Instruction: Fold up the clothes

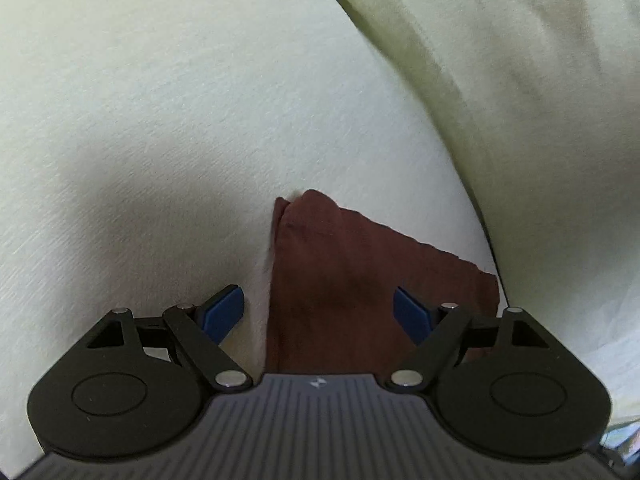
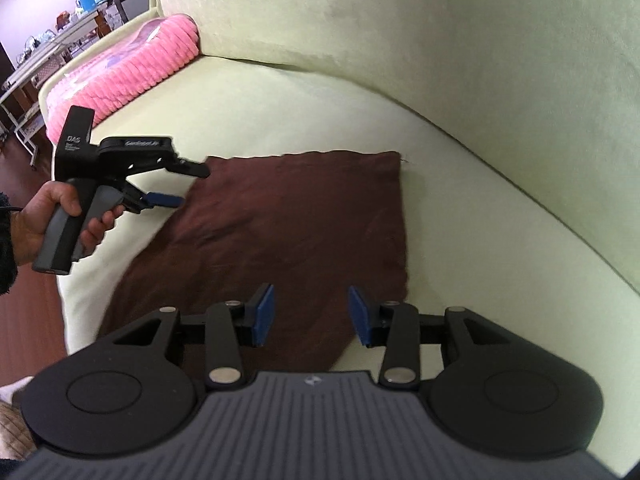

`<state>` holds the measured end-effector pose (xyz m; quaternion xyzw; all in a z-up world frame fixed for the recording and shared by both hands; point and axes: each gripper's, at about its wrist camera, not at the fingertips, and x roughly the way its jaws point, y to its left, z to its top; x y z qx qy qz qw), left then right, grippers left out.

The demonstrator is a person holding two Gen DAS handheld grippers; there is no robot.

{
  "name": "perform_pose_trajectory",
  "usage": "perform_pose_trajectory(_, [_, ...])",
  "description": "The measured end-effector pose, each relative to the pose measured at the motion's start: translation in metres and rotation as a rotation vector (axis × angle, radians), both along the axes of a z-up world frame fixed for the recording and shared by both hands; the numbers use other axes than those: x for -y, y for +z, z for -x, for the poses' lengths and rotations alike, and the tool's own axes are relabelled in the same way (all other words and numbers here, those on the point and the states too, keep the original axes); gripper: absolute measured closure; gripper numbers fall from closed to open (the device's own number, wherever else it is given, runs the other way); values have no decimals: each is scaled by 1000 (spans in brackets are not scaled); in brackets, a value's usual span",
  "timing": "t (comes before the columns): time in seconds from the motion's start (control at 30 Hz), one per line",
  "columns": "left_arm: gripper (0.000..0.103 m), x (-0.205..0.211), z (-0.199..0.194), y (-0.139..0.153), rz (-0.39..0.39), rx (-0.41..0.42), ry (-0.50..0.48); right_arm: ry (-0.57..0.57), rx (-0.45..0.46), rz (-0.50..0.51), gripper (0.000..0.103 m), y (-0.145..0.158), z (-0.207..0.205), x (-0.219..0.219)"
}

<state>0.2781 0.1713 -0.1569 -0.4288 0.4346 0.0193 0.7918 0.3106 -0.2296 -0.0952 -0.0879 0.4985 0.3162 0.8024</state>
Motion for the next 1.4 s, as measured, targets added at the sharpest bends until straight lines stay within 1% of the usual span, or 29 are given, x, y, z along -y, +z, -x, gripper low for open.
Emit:
perform_pose_trajectory(0.1, [21,-5,-3,-6,39,49,-20,-11,0,10,66,-4,-10,5])
perform_pose_trajectory(0.13, [23,-6,-4,-8,49,64,-30,-15,-2,12,66,-5,-13,6])
perform_pose_trajectory(0.17, [26,-5,-7,-7,43,77,-49,-24,-5,16,66,-6,-17,7])
perform_pose_trajectory(0.2, [35,-4,-10,-7,37,87,-65,-31,-7,16,66,-7,-20,8])
perform_pose_trajectory(0.23, [39,-4,-14,-7,39,94,-73,-37,-11,13,66,-7,-23,9])
perform_pose_trajectory(0.3, [40,-4,-23,-9,48,104,-87,-39,-17,10,65,-8,-26,8])
perform_pose_trajectory(0.37, [50,-8,-31,-12,69,105,-85,-38,-25,7,65,-9,-29,6])
perform_pose_trajectory(0.4, [61,-11,-32,-14,75,103,-82,-36,-30,5,65,-11,-32,4])
perform_pose_trajectory(0.43, [78,-17,-32,-19,88,92,-73,-37,-34,4,65,-13,-35,3])
perform_pose_trajectory(0.47, [83,-20,-30,-22,98,84,-66,-38,-40,3,65,-16,-39,2])
perform_pose_trajectory(0.5, [86,-22,-29,-24,106,80,-61,-40,-46,1,65,-18,-42,1])
perform_pose_trajectory(0.53, [87,-23,-28,-25,109,81,-63,-43,-49,-3,65,-20,-47,0])
perform_pose_trajectory(0.57, [88,-21,-29,-24,96,85,-73,-48,-51,-9,65,-23,-52,-1])
perform_pose_trajectory(0.63, [94,-14,-33,-20,63,97,-97,-60,-62,-33,65,-27,-66,-3])
perform_pose_trajectory(0.77, [94,-8,-38,-18,44,100,-105,-56,-77,-43,66,-43,-98,-16])
perform_pose_trajectory(0.9, [94,-7,-39,-19,37,91,-109,-39,-103,-48,72,-55,-130,-27])
perform_pose_trajectory(1.0, [94,-12,-39,-20,35,83,-121,-25,-132,-50,72,-65,-154,-34])
perform_pose_trajectory(1.17, [94,-9,-46,-15,-7,81,-177,-4,-189,-41,72,-78,-168,-38])
perform_pose_trajectory(1.27, [94,-11,-50,-16,1,82,-196,4,-219,-34,72,-88,-172,-38])
perform_pose_trajectory(1.4, [89,-12,-55,-19,10,90,-213,6,-264,-99,71,-95,-182,-32])
